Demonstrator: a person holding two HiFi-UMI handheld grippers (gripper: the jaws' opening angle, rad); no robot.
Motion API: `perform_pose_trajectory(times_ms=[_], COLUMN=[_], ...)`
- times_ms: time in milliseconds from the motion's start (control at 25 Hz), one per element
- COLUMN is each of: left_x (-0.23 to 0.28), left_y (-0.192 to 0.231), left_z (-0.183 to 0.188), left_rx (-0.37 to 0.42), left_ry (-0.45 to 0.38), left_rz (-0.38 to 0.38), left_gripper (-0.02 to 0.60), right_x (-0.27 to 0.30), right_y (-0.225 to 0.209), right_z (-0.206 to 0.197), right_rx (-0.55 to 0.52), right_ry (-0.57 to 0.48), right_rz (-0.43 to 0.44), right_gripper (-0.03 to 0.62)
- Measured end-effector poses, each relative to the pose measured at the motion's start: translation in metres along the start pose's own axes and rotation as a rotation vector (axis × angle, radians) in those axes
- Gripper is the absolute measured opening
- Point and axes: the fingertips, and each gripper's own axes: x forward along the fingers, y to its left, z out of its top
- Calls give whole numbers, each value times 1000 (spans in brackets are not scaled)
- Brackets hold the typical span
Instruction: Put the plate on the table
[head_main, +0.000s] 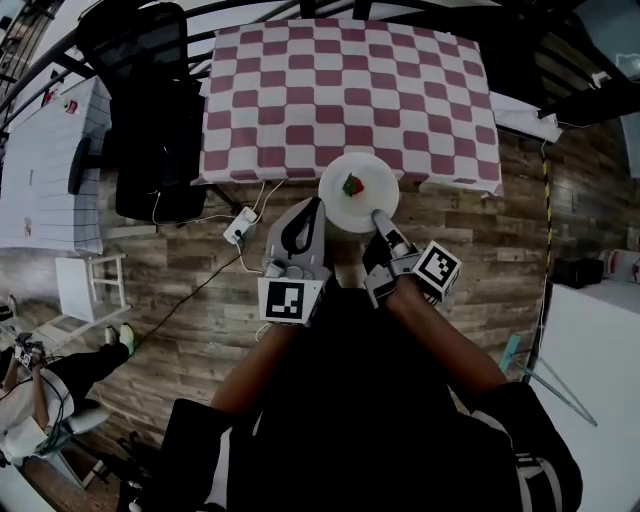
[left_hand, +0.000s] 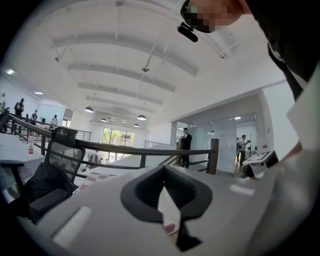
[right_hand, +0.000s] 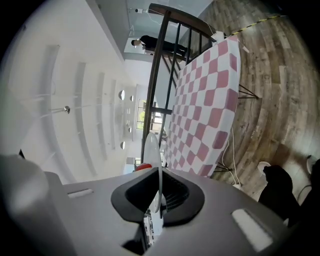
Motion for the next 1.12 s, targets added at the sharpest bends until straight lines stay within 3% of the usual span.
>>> perform_pose_trajectory(times_ms=[440, 680, 960, 1120], left_x=[66, 88, 105, 104], left_y=[86, 125, 151, 150], left_z=[13, 24, 22, 14], left_rx=[-29, 29, 22, -7], left_ry=[7, 0, 10, 11], left_rz=[-38, -49, -54, -36], left_gripper=[8, 8, 8, 8], right_x=[97, 134, 153, 155], right_y=[34, 53, 46, 49], right_z=[30, 36, 43, 51], right_rx=[-2, -15, 11, -44], right_ry=[-58, -82, -114, -96], right_rz=[-31, -30, -66, -64], right_gripper=[9, 9, 11, 12])
